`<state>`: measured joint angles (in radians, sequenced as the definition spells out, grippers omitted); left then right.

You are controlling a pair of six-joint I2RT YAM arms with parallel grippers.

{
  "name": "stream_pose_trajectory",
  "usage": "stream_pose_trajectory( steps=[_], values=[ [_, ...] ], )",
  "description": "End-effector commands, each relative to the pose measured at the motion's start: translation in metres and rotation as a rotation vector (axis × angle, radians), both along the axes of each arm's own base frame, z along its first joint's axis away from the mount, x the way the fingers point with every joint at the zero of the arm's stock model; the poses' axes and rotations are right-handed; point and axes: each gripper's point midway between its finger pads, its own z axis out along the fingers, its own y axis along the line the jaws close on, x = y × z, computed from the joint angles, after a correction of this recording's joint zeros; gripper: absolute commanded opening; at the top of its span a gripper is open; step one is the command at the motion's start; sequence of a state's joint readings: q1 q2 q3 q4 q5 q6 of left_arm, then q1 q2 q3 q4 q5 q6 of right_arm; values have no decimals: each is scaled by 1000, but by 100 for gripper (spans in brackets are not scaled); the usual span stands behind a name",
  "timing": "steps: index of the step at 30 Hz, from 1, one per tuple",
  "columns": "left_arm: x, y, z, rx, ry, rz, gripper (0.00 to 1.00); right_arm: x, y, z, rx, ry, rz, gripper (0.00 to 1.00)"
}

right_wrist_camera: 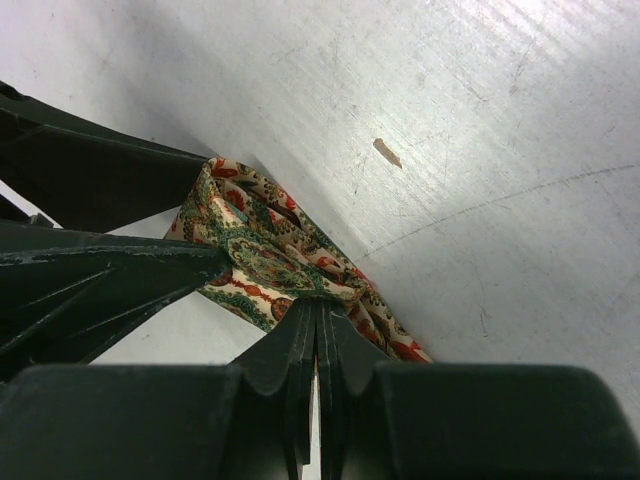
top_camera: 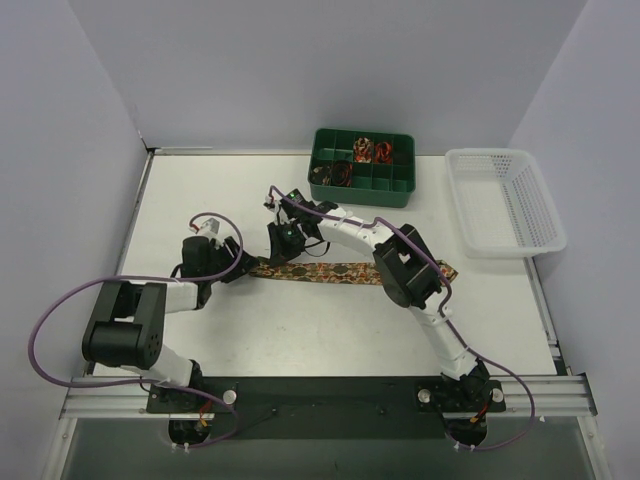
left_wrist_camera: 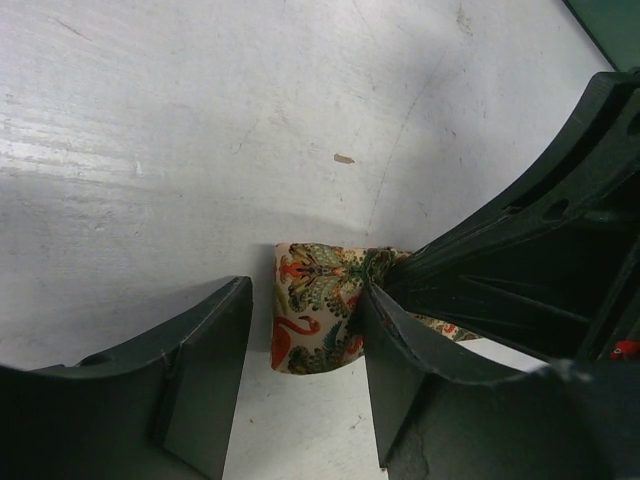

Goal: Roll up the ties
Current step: Roll the tie at the center of the board.

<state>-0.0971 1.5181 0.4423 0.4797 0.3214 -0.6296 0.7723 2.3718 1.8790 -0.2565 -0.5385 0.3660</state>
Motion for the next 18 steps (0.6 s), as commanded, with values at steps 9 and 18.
stream_pose_trajectory(
  steps=[9,18],
  values=[
    [12,-23,9,-93,-79,-61,50,-7,-13,-9,-53,17,-3,2],
    [13,-18,13,-57,-86,-45,0,-5,-16,11,-44,-24,-6,2]
  ],
)
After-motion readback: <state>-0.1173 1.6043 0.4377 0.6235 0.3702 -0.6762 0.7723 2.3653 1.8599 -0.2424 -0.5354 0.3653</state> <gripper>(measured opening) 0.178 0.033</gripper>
